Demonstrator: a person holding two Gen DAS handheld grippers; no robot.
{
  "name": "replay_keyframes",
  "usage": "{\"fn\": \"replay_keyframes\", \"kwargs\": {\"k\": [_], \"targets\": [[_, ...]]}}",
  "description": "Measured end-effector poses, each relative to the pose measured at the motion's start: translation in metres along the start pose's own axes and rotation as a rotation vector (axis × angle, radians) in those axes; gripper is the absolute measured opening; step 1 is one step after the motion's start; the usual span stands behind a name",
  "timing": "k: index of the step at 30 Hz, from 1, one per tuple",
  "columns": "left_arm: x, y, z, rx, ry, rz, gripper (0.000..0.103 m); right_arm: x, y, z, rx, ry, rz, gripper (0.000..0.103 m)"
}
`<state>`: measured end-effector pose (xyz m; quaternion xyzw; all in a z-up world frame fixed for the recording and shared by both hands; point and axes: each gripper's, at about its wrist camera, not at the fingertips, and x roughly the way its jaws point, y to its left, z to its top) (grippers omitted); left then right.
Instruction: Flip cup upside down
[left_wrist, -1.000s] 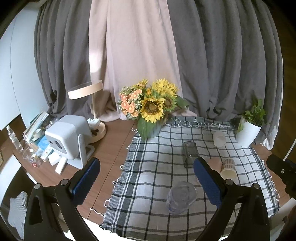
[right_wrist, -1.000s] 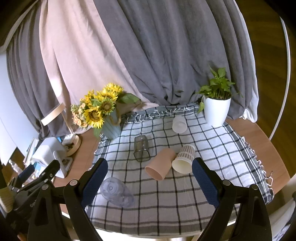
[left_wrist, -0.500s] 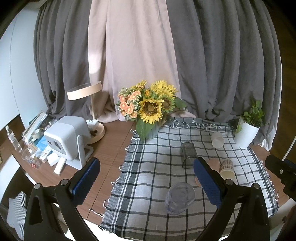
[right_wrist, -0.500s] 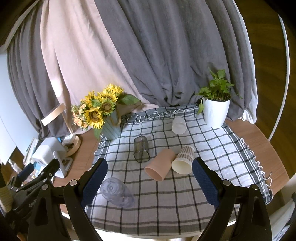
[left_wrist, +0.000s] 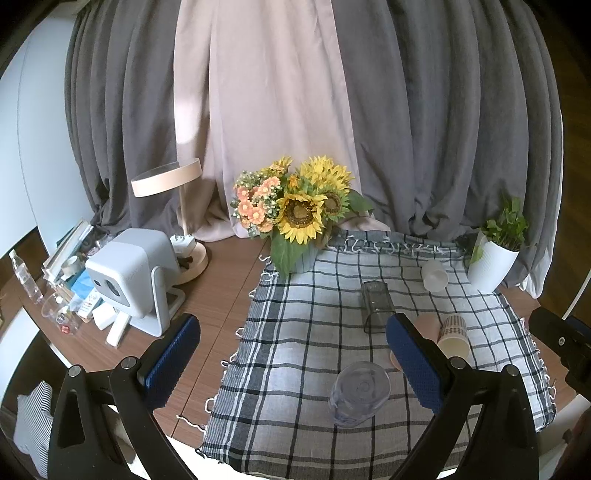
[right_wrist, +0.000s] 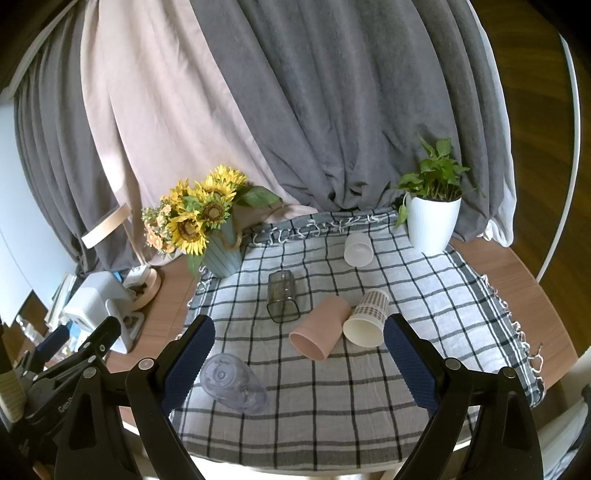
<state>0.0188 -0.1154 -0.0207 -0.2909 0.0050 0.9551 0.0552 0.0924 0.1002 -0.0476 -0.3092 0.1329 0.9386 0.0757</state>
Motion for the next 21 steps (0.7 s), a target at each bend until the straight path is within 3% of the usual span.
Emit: {"fn": "replay_keyframes", "kwargs": {"k": [21], "targets": [[0.0031, -0.0002, 0.0010, -0.002, 0.007, 0.000, 0.103, 0.0033, 0.0009, 0.0000, -0.004, 0.001, 0.001, 0.093]]}}
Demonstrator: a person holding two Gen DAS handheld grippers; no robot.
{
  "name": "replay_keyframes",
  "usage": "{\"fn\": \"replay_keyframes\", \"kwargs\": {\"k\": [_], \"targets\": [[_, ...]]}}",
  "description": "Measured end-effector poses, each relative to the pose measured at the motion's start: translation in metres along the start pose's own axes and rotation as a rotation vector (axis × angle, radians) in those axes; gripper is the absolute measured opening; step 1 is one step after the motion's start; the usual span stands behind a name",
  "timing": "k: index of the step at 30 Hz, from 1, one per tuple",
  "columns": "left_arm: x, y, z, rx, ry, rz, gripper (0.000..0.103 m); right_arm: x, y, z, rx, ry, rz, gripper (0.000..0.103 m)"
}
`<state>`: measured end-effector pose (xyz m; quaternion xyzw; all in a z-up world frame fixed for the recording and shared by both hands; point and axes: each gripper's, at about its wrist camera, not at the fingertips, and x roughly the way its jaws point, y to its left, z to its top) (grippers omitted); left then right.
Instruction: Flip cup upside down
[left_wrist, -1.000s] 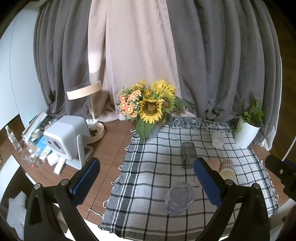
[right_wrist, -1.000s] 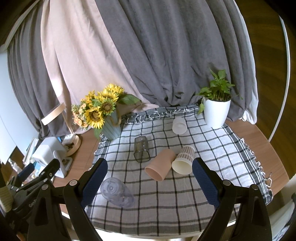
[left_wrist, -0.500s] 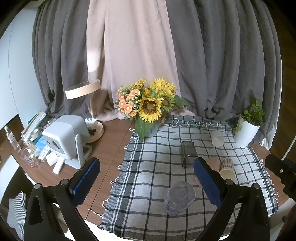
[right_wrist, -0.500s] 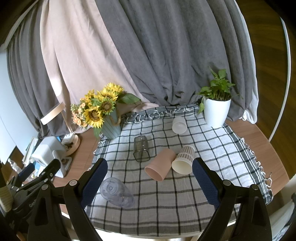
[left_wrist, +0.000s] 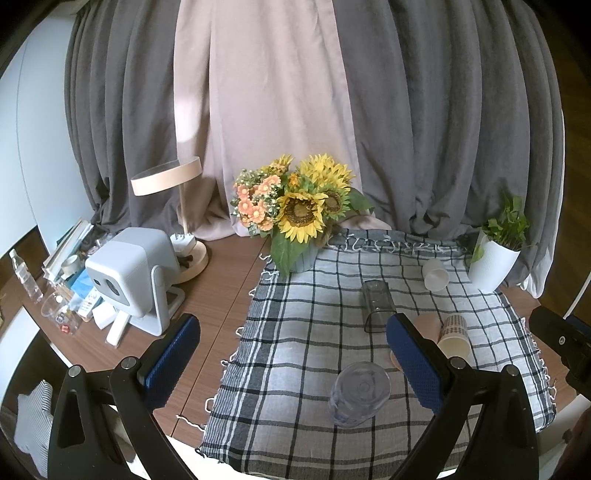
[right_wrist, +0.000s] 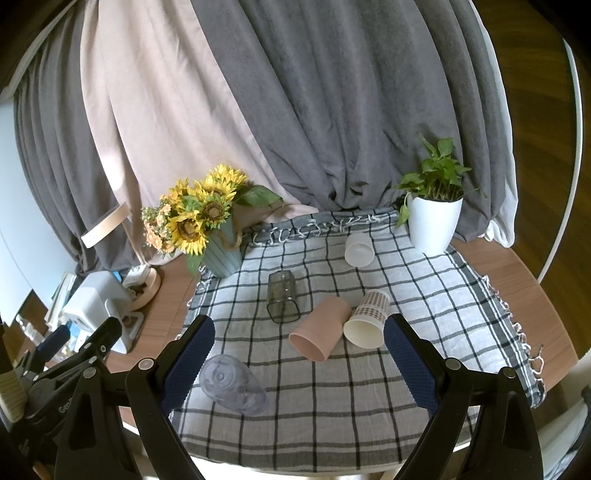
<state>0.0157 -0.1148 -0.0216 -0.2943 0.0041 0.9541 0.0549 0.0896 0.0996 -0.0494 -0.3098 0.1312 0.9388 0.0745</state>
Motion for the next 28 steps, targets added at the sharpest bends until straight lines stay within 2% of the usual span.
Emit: {"fn": "replay_keyframes", "kwargs": {"k": [28], "targets": [[-0.0007, 0.0017, 0.0013, -0.005, 0.007, -0.004, 0.103, -0.0021, 0.0029, 0.0024, -0.007, -0.002, -0.001, 0.093]]}}
